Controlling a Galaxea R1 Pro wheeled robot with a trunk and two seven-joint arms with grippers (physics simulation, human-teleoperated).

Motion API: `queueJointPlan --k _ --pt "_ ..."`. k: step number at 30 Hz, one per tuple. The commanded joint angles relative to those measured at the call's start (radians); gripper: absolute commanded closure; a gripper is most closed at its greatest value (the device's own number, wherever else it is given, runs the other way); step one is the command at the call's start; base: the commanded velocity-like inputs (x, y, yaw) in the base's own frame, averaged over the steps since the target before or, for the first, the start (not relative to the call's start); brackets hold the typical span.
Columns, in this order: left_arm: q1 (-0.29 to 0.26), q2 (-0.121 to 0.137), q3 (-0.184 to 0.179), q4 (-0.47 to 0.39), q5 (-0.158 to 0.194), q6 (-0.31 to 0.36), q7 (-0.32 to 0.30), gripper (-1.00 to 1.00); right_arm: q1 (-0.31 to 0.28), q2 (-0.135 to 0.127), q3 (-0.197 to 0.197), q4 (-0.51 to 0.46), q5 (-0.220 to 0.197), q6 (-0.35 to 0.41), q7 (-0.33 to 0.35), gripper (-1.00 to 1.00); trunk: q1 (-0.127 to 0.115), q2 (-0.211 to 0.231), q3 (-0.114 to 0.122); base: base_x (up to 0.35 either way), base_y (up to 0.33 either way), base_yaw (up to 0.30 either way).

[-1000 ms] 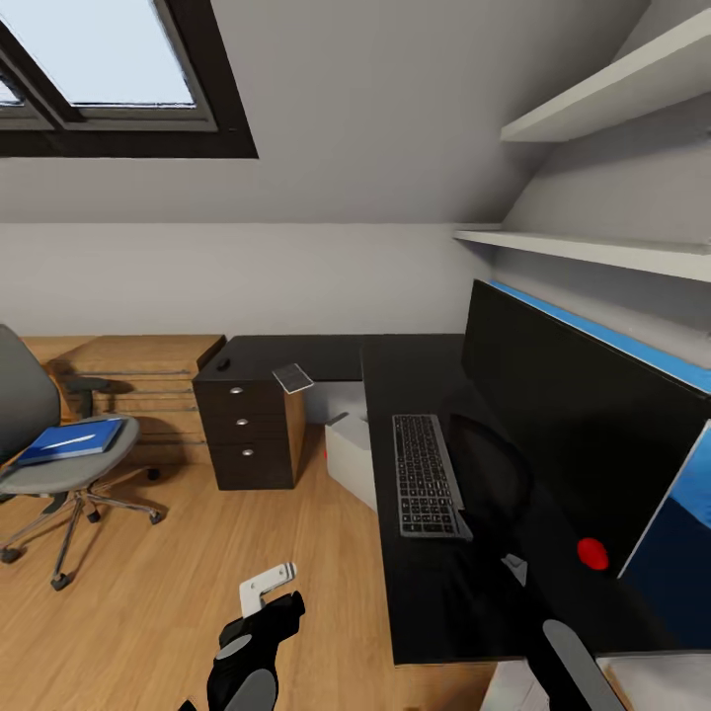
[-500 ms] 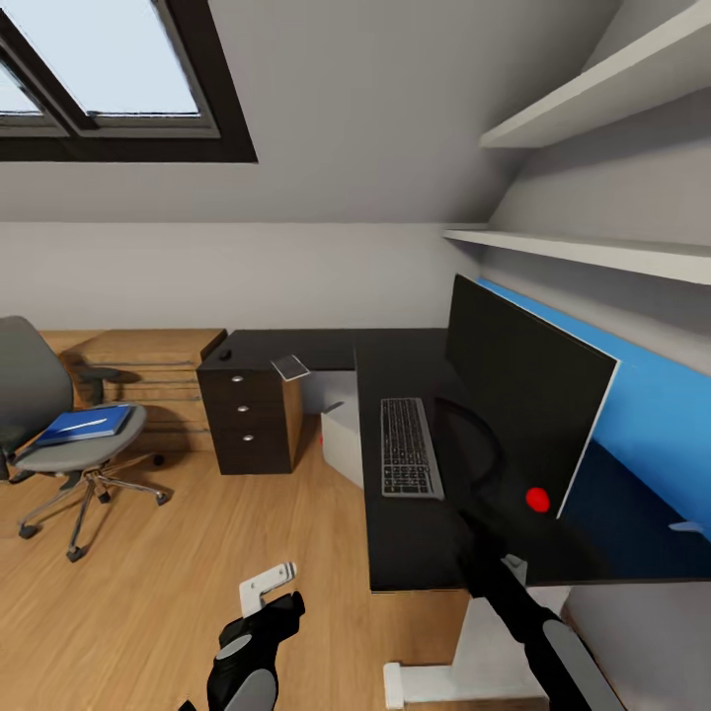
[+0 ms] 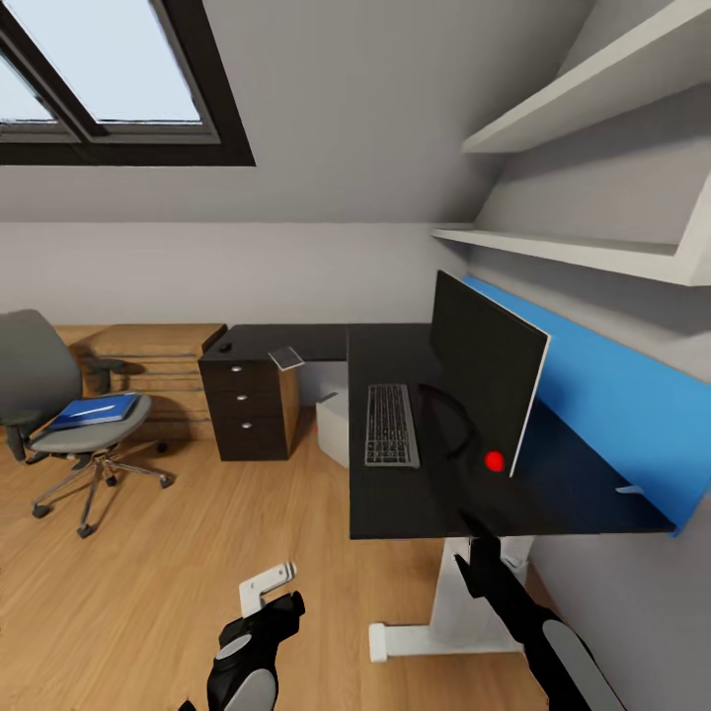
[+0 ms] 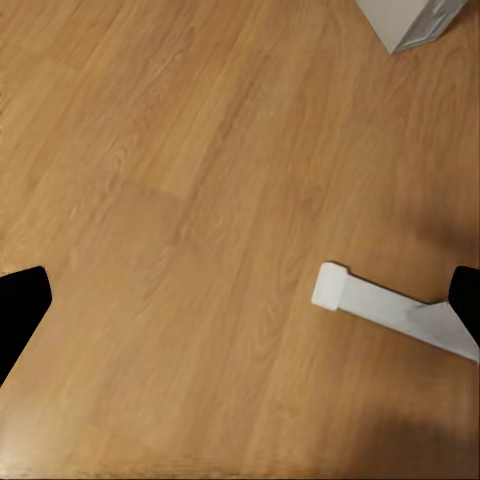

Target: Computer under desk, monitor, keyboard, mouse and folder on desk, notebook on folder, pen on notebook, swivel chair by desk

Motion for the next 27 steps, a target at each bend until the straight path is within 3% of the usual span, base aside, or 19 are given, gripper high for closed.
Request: queueJointPlan --k 1,14,21,25,27 --pt "-0.001 0.001 -0.002 -0.001 0.003 0.006 0.007 -1.0 -0.001 -0.001 0.001 0.0 -0.008 0.0 -0.002 -1.0 -0.001 -0.001 -0.001 -0.307 -0.128 0.0" --pt "-0.001 0.001 0.003 0.019 0.002 0.007 0.007 -1.0 -0.001 0.0 0.003 0.006 -0.007 0.0 -0.002 -1.0 -0.001 -0.001 -0.001 -0.313 -0.109 0.0" --pt "-0.001 0.002 0.01 0.05 0.0 0.007 0.009 -1.0 -0.001 0.01 0.009 0.033 -0.001 -0.004 -0.013 -1.0 -0.001 -0.001 -0.001 -0.151 -0.029 0.0" --pt "-0.001 0.002 0.012 0.064 -0.002 0.005 0.009 -1.0 -0.001 0.032 0.017 0.039 0.034 -0.018 -0.056 -1.0 -0.001 -0.001 -0.001 -0.037 -0.007 0.0" --pt "-0.001 0.002 0.011 0.071 -0.003 0.003 0.008 -1.0 -0.001 0.051 0.031 0.044 0.093 -0.036 -0.093 -1.0 -0.001 -0.001 -0.001 -0.015 -0.003 0.0"
